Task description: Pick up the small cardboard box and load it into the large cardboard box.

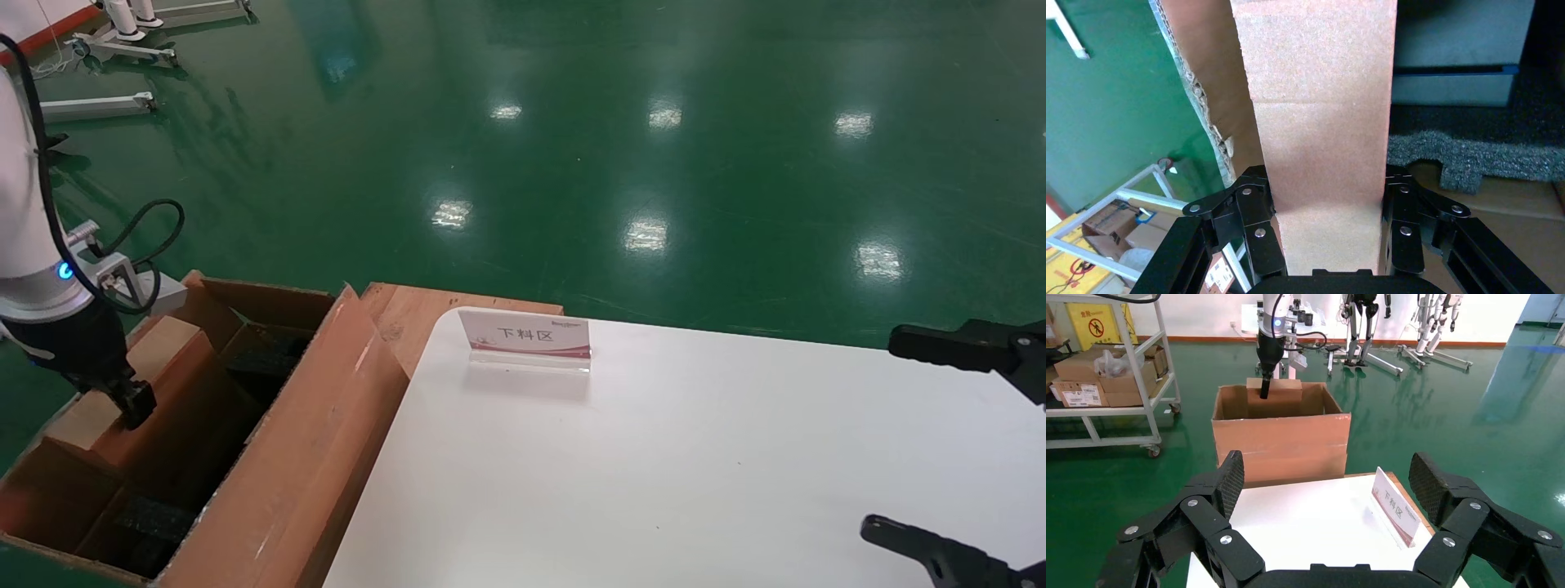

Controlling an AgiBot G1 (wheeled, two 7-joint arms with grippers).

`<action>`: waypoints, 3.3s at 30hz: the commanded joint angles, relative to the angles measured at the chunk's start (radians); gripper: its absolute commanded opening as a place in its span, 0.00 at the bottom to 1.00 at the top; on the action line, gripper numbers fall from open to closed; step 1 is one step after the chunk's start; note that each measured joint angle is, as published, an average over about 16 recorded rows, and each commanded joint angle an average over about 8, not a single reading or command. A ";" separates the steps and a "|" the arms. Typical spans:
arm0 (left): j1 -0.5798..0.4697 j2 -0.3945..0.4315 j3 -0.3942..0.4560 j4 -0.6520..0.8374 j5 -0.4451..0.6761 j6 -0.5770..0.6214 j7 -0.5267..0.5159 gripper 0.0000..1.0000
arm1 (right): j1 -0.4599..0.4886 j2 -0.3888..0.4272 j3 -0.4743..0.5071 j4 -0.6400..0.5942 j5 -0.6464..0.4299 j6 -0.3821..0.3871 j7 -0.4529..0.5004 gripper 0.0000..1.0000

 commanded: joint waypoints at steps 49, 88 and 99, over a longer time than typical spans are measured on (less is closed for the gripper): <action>-0.064 0.040 -0.030 0.009 -0.038 -0.027 0.095 1.00 | 0.000 0.000 -0.001 -0.001 0.001 0.000 -0.001 1.00; 0.048 -0.139 -0.845 -0.548 -0.234 0.132 0.399 1.00 | 0.001 0.001 -0.003 -0.002 0.002 0.001 -0.002 1.00; 0.287 -0.188 -1.238 -0.728 -0.231 0.129 0.480 1.00 | 0.001 0.001 -0.003 -0.002 0.002 0.001 -0.002 1.00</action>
